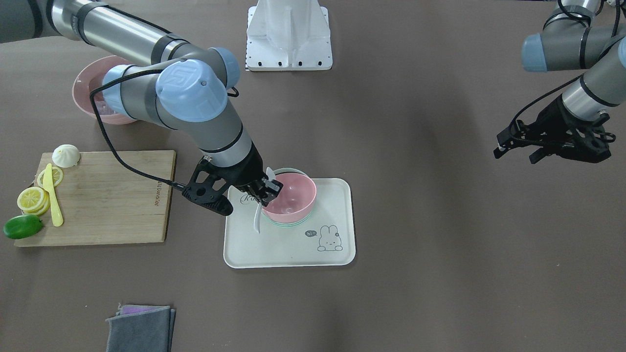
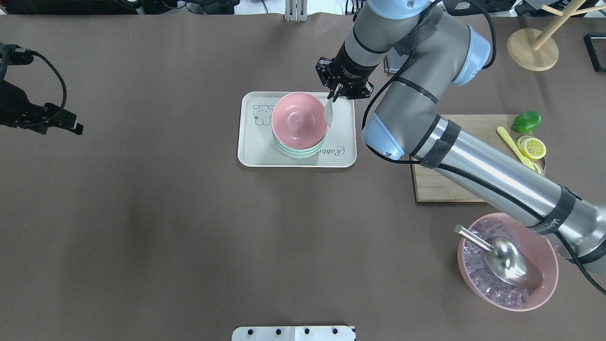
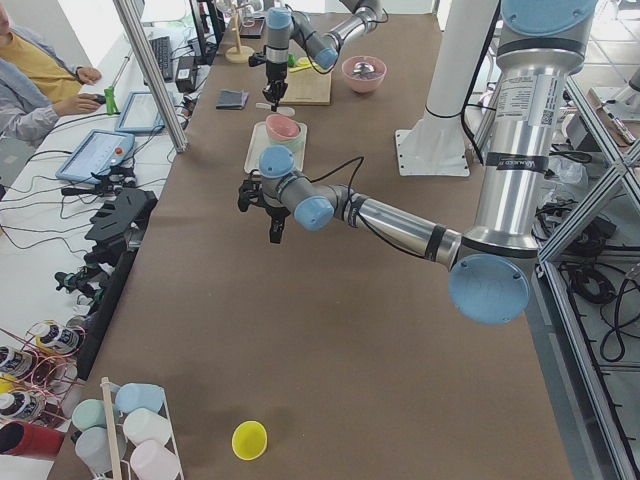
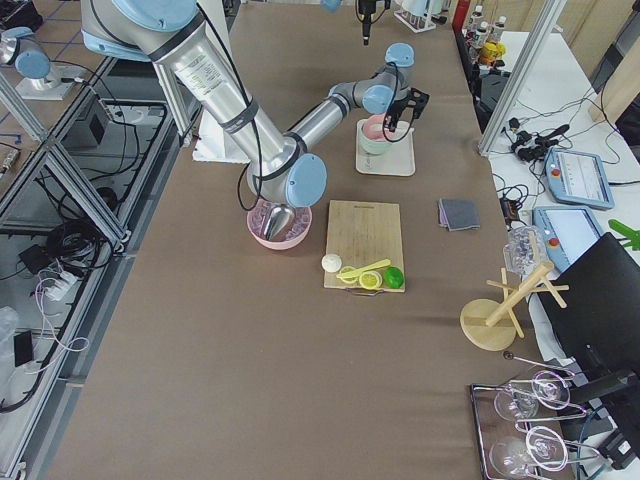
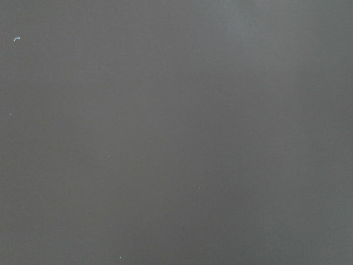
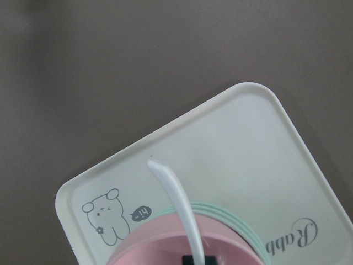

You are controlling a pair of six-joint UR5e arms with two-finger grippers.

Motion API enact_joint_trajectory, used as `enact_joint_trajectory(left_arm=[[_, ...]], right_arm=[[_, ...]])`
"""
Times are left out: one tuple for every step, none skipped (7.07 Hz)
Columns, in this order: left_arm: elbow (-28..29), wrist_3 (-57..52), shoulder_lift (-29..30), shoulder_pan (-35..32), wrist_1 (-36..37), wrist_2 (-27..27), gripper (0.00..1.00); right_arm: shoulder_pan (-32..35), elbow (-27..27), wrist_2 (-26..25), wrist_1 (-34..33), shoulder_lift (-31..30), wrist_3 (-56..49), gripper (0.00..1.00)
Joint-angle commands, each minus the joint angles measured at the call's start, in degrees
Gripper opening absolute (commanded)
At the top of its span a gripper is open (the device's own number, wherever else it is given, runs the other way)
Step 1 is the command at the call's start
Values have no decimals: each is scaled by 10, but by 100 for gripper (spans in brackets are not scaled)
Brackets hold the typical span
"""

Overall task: Stack pink bowl on green and place spoon
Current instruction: 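Carry the white spoon with the right gripper and lower it into the pink bowl, then open the right gripper and withdraw it away from the tray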

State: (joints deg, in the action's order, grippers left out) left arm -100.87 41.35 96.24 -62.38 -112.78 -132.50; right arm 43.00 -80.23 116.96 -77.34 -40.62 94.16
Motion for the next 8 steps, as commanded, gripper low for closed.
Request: enact_joint_trajectory(left_arm=[[3, 0, 2, 0, 0, 0, 98], [3, 0, 2, 1, 0, 0, 98], [4, 0, 3, 1, 0, 0, 98], [8, 0, 8, 0, 1, 0, 98], [10, 0, 10, -1, 2, 1, 98], [12, -1, 9, -5, 2, 2, 98], [14, -3, 3, -21, 4, 3, 98], [24, -53, -2, -40, 10, 4, 98]], right_arm=[[-13, 0, -19, 0, 6, -6, 99], [-13, -6, -17, -1, 1, -42, 100], [-13, -17, -13, -2, -9, -47, 100], [-6, -62, -10, -4, -45, -92, 100], [19, -101, 10, -7, -93, -142, 100], [55, -125, 46, -7, -138, -194, 100], [85, -166, 50, -6, -203, -251, 100], [122, -180, 51, -6, -258, -338, 100]])
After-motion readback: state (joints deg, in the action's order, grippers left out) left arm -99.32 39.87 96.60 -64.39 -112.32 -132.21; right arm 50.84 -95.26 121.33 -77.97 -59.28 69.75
